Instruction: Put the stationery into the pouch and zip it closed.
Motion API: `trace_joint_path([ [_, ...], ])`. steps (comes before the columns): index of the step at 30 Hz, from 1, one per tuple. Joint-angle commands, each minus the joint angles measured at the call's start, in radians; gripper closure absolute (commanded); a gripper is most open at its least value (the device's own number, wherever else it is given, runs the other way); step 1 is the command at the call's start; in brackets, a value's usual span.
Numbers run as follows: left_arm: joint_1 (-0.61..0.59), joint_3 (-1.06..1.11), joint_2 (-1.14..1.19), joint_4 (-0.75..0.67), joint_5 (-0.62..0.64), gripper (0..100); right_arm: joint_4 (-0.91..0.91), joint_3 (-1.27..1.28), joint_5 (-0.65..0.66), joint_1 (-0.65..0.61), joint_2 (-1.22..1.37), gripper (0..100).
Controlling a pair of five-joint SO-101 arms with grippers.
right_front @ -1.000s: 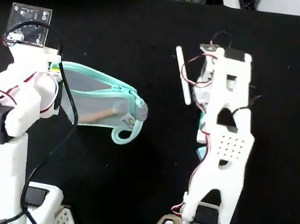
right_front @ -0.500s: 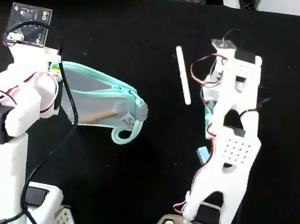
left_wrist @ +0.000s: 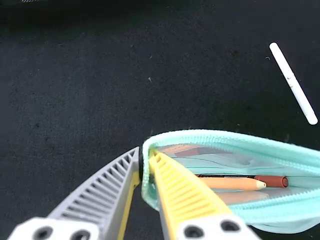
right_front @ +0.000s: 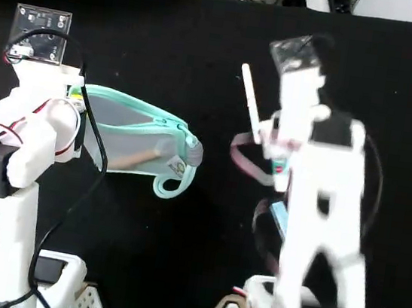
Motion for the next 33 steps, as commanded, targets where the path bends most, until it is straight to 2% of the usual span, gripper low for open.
trace_joint_path([
  [1, -0.012, 0.087, 0.015, 0.014, 0.0, 97, -0.038, 0.061, -0.035, -0.127, -0.395, 98.6],
  [8, -0.012, 0.087, 0.015, 0.014, 0.0, 97, -0.256, 0.065, -0.127, -0.39, -0.73, 98.5],
  [13, -0.012, 0.087, 0.015, 0.014, 0.0, 97, -0.489, 0.085, -0.123, -0.598, -0.753, 98.5],
  [16, -0.013, 0.088, 0.015, 0.014, 0.0, 97, -0.672, 0.185, -0.118, -0.686, -0.71, 98.5],
  [22, -0.01, 0.11, 0.015, 0.006, 0.0, 97, -1.019, 0.354, -0.118, -0.697, -0.604, 98.5],
  [33, -0.012, 0.105, 0.015, 0.006, 0.0, 97, -1.034, 0.476, -0.126, -0.749, -0.552, 98.5],
])
